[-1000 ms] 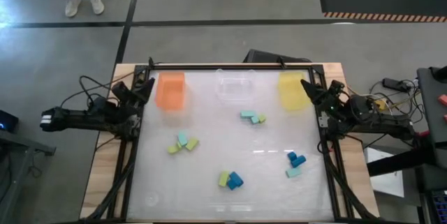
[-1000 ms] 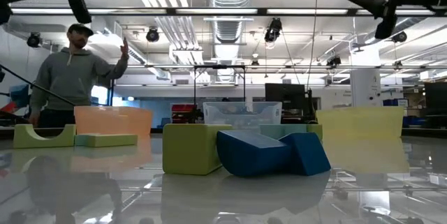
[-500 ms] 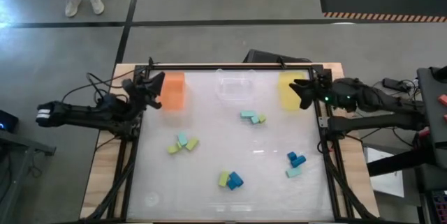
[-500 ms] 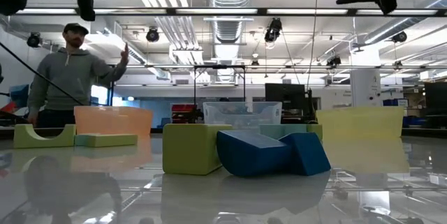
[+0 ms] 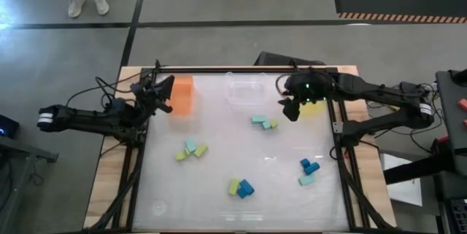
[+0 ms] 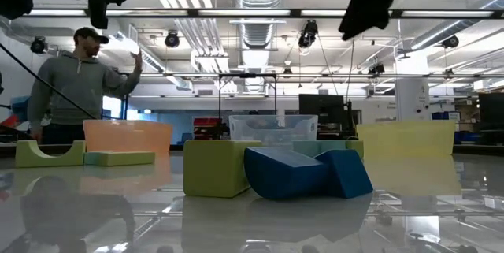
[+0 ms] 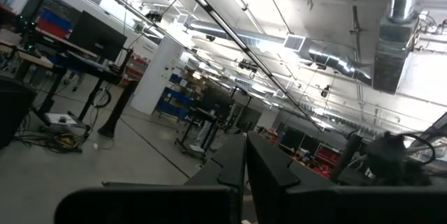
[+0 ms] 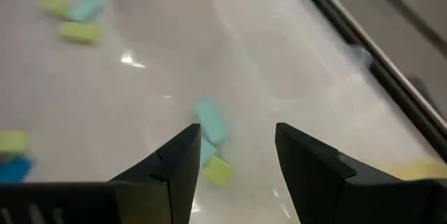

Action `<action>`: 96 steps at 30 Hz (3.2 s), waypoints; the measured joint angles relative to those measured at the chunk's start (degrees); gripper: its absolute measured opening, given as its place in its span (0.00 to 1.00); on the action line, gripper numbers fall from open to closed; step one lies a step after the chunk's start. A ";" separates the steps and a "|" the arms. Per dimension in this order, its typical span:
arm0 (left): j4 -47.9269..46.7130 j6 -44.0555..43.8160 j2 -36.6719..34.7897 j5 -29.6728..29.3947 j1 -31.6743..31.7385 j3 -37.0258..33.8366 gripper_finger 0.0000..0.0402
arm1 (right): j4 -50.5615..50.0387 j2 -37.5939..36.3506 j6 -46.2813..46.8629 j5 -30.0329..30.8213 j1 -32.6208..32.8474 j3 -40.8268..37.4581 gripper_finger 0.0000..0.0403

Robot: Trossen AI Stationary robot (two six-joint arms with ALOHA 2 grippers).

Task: Sort & place blocks by color
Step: Put the green square block into the yellow bin

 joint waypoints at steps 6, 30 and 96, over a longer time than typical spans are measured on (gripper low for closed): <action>-0.18 -0.03 -0.69 0.00 0.00 -0.11 0.00 | -0.24 5.16 -13.01 -8.07 -2.32 -2.86 0.44; -0.12 -0.03 -0.66 0.02 0.00 -0.35 0.00 | 2.23 20.10 -24.36 -11.07 -2.28 -6.73 0.44; -0.26 0.37 -0.41 -0.39 0.00 -0.48 0.00 | -5.76 26.69 -22.36 -9.13 -0.51 -2.44 0.33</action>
